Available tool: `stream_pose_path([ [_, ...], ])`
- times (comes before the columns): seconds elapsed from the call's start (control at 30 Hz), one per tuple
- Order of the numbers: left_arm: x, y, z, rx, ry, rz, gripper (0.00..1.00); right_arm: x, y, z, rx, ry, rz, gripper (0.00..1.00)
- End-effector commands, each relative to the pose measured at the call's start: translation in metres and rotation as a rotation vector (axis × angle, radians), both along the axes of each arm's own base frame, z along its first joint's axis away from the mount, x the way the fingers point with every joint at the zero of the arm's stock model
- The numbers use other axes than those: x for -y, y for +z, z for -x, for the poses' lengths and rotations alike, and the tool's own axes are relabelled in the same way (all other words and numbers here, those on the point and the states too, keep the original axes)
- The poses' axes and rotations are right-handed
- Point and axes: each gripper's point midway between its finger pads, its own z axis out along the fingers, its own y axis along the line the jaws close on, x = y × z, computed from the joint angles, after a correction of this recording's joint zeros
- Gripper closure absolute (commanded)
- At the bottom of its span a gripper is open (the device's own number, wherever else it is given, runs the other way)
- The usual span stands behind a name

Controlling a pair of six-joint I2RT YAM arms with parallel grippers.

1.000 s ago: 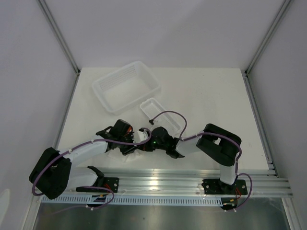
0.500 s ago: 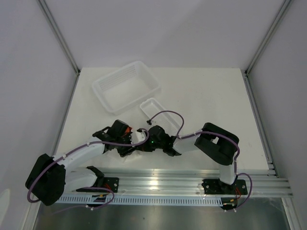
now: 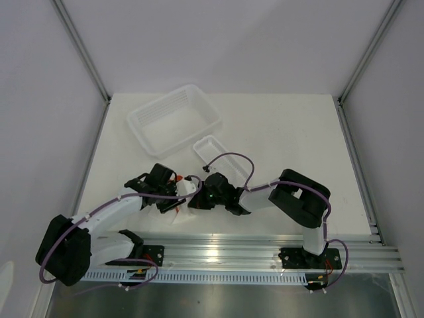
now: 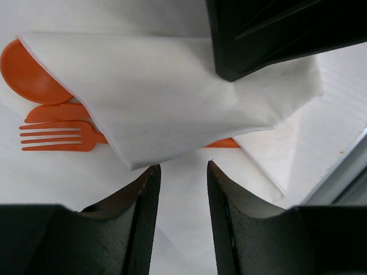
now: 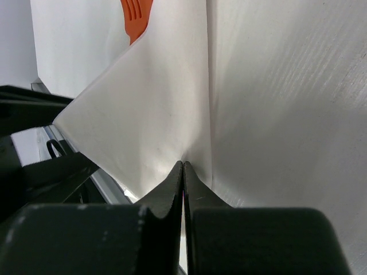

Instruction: Place the utensils on the paper napkin and roll it up

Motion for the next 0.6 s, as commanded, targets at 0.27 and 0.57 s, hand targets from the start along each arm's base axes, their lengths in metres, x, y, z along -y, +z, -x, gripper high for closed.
stream_pose_path([
  [0.27, -0.002, -0.021, -0.016, -0.031, -0.017, -0.056, 0.54, -0.004, 0.018, -0.007, 0.036, 0.016, -0.019, 1.0],
  [0.57, 0.009, -0.017, -0.021, -0.036, -0.026, -0.019, 0.5, 0.0, 0.018, -0.015, 0.033, 0.004, -0.021, 1.0],
])
